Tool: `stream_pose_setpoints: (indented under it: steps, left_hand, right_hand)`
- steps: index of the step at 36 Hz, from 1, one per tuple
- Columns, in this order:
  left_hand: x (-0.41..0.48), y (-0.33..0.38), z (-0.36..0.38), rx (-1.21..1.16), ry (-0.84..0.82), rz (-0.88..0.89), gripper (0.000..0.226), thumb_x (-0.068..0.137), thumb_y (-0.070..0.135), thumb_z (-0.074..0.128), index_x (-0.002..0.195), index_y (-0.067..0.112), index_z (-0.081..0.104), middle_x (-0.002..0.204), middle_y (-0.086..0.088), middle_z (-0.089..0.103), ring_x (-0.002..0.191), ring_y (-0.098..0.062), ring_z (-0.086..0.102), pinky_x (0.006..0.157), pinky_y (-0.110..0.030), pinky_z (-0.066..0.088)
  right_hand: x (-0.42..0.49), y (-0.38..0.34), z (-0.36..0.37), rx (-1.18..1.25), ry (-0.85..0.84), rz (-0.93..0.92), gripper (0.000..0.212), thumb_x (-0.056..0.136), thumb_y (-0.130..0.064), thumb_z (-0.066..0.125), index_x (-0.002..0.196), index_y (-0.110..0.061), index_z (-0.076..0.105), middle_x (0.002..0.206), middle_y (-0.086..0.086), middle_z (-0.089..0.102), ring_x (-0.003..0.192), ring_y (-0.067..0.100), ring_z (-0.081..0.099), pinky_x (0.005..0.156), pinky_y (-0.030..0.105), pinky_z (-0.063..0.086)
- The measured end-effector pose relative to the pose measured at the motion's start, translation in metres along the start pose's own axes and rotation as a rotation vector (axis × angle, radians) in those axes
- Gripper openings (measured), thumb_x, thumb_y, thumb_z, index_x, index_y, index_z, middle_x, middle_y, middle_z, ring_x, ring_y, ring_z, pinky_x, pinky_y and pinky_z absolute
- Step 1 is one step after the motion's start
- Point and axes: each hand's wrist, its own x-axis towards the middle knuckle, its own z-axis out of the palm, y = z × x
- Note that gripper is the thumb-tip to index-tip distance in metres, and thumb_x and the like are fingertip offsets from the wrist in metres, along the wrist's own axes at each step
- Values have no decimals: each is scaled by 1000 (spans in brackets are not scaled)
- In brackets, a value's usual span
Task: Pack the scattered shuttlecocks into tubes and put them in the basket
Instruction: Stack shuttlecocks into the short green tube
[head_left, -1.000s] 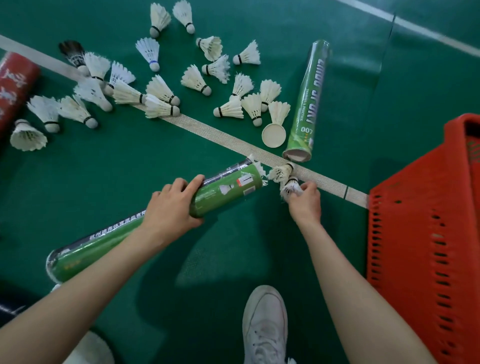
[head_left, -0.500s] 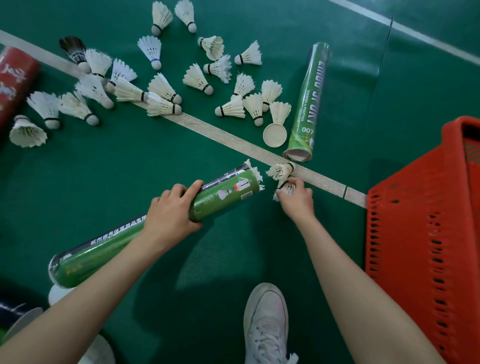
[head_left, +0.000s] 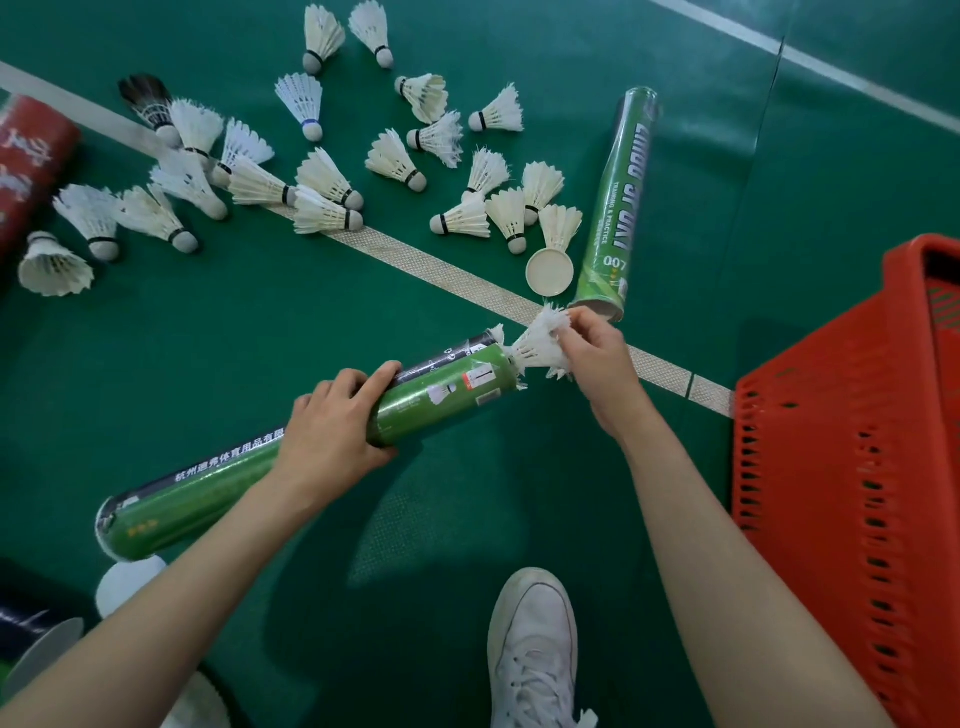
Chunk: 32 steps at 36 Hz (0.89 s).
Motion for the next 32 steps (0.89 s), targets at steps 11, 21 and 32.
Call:
stream_pose_setpoints:
  steps: [11, 21, 32]
  left_hand:
    - [-2, 3, 3, -64, 69, 56, 90, 68, 34, 78, 145, 30, 32, 121, -4, 51, 105, -28, 49, 92, -40, 37]
    - [-3, 2, 7, -71, 141, 84, 91, 60, 29, 84, 141, 23, 42, 115, -8, 55, 100, -32, 54, 89, -45, 40]
    - [10, 15, 7, -31, 81, -11, 88, 71, 34, 74, 146, 31, 28, 121, -4, 48, 109, -26, 47, 93, -39, 33]
  right_hand:
    - [-13, 0, 23, 204, -30, 55, 31, 100, -33, 32, 115, -36, 59, 122, -1, 60, 115, 16, 56, 105, 39, 41]
    - [-27, 5, 35, 25, -404, 123, 79, 81, -72, 8, 151, -37, 11, 159, -12, 13, 143, 3, 9, 112, 30, 1]
    - [8, 34, 32, 101, 195, 61, 38, 98, -47, 35, 126, -34, 55, 134, 4, 48, 123, 18, 46, 110, 44, 32]
